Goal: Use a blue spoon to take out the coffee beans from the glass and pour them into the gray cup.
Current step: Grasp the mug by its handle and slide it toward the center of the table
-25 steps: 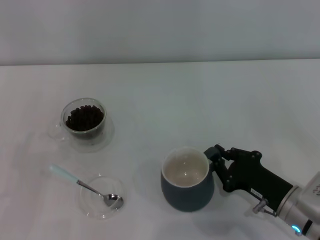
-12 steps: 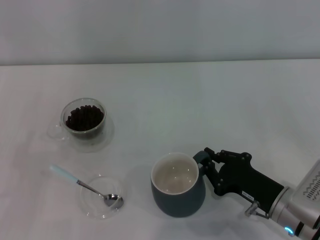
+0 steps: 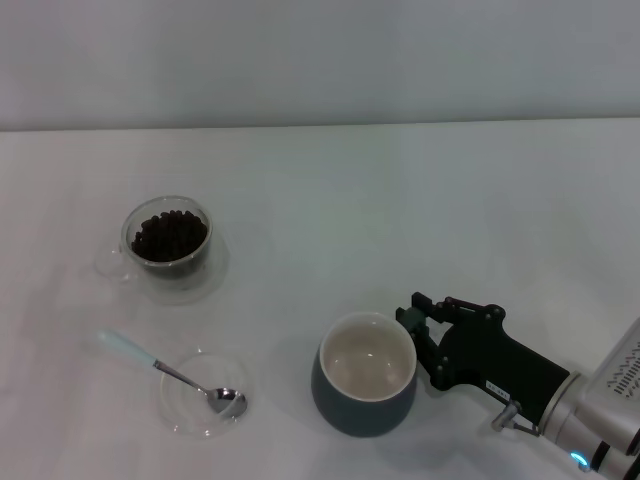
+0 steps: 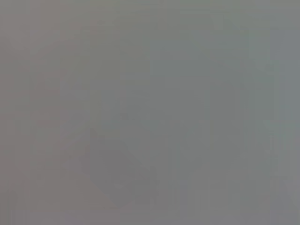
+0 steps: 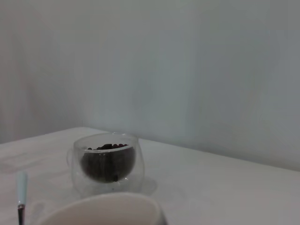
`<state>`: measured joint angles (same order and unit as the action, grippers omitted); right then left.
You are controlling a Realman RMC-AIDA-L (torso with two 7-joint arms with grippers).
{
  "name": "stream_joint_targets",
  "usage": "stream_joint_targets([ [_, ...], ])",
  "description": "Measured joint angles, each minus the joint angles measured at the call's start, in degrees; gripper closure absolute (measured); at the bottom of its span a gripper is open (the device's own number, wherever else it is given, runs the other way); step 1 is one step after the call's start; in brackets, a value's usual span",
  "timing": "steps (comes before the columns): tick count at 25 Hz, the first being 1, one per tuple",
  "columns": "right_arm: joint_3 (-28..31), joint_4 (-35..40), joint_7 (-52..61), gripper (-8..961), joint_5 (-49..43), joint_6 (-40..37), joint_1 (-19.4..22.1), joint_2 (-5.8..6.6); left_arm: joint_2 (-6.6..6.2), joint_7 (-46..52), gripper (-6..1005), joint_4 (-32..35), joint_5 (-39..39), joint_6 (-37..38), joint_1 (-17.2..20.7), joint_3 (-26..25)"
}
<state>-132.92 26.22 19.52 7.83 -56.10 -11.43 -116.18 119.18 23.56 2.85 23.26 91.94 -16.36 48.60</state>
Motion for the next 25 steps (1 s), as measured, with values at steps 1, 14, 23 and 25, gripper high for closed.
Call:
stream_joint_targets([
  [1,0.0,0.0,0.0,779,0.0,0.0,0.0,-0.01,0.0,0.0,180,0.1,0.0,0.0,0.0,0.0],
  [14,0.3,-0.6,0.3,667,2.1,1.9,0.0,0.24,-0.02,0.0,181,0.4,0.0,0.1,0.3,0.0],
  [23,-0.8,-1.7,0.3,359,1.8,-0.6,0.6,0.5,-0.13,-0.1,180,0.4,-0.1,0.1,0.4,0.0],
  [25,-1.4,-2.9,0.4,335,1.7,-3.1,0.7,0.52,-0.16,-0.2,180,0.4,-0.2,0.0,0.4,-0.1],
])
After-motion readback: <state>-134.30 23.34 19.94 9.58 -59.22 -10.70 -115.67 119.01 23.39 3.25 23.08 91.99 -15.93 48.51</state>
